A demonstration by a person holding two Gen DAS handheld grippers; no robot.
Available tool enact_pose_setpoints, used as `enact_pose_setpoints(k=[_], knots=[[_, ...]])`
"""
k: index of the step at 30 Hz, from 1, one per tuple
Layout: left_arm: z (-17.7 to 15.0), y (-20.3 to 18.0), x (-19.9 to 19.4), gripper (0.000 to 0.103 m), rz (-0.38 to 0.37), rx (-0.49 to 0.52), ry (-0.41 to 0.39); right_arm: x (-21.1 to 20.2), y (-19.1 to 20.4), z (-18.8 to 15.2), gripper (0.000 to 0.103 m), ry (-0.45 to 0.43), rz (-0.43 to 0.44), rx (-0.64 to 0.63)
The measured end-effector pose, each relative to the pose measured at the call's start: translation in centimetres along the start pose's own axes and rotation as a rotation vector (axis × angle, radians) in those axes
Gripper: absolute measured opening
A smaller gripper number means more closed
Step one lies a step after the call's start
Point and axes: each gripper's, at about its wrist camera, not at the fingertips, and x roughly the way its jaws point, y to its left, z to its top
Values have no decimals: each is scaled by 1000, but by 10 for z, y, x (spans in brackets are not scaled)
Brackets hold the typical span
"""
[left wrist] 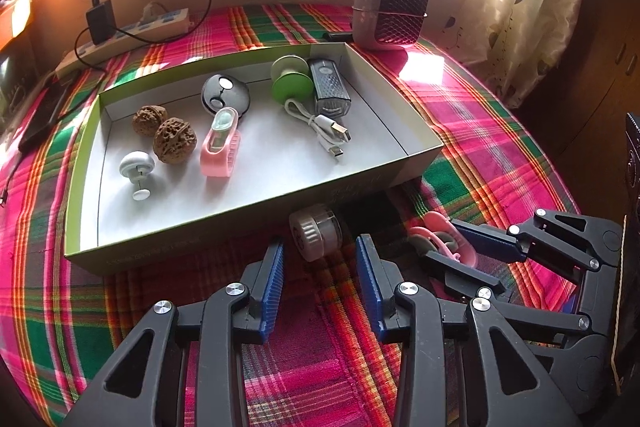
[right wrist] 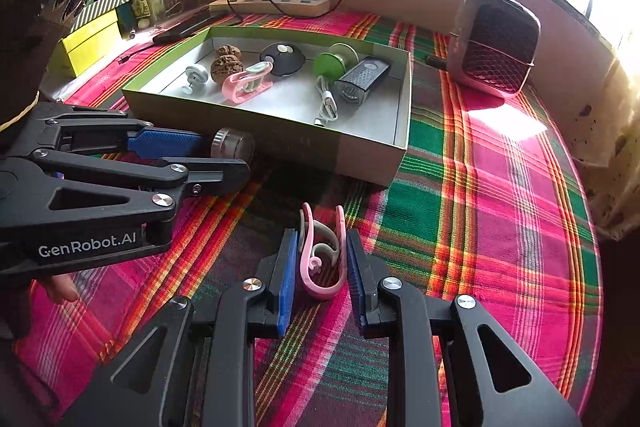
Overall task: Organize objects
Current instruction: 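Close the left gripper on the white round jar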
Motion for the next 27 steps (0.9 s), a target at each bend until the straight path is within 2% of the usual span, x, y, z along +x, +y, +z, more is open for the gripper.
enact_pose_setpoints(k=[22, 25, 27], knots=[[3, -5, 9, 34, 42, 14, -11, 0, 0, 0, 24, 0, 2, 3], [3, -4, 9, 33, 42, 12, -12, 0, 0, 0, 24, 0, 4, 4], [3, -4, 9, 28, 47, 11, -12, 0, -1, 0, 24, 0, 3, 3]])
